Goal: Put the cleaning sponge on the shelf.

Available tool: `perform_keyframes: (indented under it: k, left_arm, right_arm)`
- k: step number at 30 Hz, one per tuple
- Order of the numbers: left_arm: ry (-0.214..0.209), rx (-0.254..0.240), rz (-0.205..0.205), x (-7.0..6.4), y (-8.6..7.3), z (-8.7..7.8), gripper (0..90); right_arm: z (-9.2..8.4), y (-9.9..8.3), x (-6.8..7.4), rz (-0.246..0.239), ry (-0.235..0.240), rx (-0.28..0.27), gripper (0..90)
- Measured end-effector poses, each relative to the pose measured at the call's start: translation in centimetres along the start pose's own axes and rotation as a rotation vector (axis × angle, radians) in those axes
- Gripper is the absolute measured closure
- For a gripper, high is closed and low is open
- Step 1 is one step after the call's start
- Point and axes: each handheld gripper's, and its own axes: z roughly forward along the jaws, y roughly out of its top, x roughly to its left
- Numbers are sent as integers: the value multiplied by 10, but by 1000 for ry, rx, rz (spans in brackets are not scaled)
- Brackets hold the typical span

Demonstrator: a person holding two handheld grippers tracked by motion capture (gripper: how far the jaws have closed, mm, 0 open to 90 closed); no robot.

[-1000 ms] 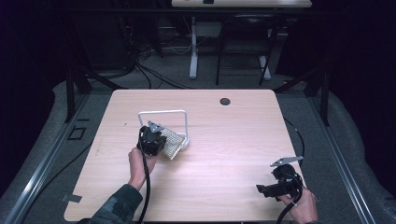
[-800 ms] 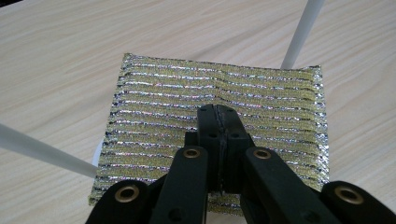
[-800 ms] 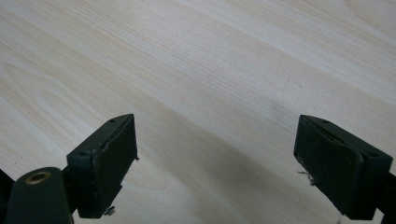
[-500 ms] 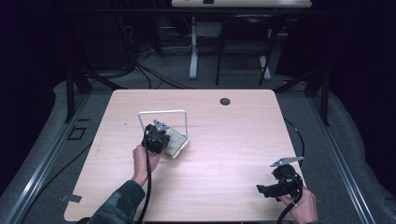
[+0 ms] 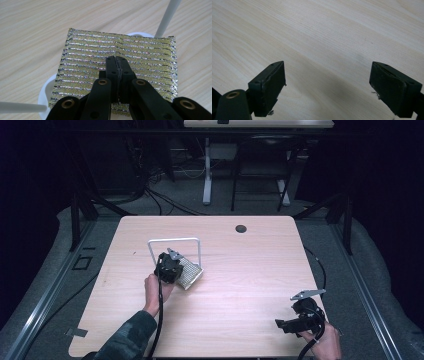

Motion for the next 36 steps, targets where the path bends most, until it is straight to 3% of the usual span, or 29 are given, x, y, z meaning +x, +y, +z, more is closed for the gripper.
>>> perform_keyframes:
  k: [9,13,19,22,28,36]
  left_arm:
    - [12,6,-1,3,-1,7,889]
    - [16,3,-1,3,0,7,843]
    - [-10,23,-3,1,4,2,588]
    - [-27,7,-6,-4,8,-6,457]
    - [-73,-3,28,-7,12,-23,343]
    - [-103,-10,31,-8,12,-41,258]
  right_arm:
    - [0,-1,0,1,-3,-6,131]
    - [-1,-1,1,-8,-6,-5,131]
    - [-3,0,1,4,-4,-11,131]
    - [-5,0,1,8,-6,-19,130]
    - [-5,-1,0,7,-9,-27,128]
    - [-7,0,2,10,-14,-24,128]
